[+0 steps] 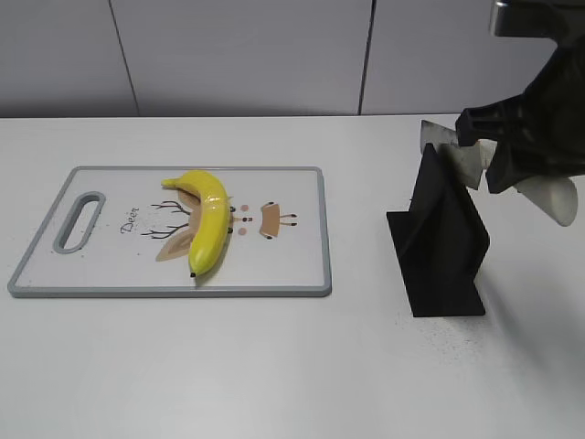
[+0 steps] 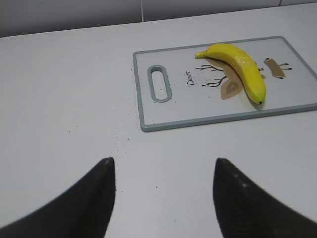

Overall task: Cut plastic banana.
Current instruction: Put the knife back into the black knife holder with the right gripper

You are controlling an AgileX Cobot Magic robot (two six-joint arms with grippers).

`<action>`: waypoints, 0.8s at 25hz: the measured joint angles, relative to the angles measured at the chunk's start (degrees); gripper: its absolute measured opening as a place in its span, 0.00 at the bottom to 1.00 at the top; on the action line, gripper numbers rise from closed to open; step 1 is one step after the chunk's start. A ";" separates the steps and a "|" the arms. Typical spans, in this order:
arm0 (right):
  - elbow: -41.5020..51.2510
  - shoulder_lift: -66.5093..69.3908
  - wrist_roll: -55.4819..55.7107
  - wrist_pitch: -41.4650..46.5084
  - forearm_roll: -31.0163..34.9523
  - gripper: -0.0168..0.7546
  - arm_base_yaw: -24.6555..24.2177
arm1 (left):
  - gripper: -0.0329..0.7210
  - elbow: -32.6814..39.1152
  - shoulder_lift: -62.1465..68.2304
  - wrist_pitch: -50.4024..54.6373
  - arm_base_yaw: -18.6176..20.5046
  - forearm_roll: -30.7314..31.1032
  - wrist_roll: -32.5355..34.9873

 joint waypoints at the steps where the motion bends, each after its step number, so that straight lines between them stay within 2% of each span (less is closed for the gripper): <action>1: 0.05 0.55 0.00 0.19 0.21 0.23 0.00 | 0.82 0.00 0.00 0.00 0.00 0.00 0.00; 20: 0.04 8.66 -0.72 3.30 2.14 0.23 0.00 | 0.81 0.00 0.00 0.00 0.00 0.00 0.00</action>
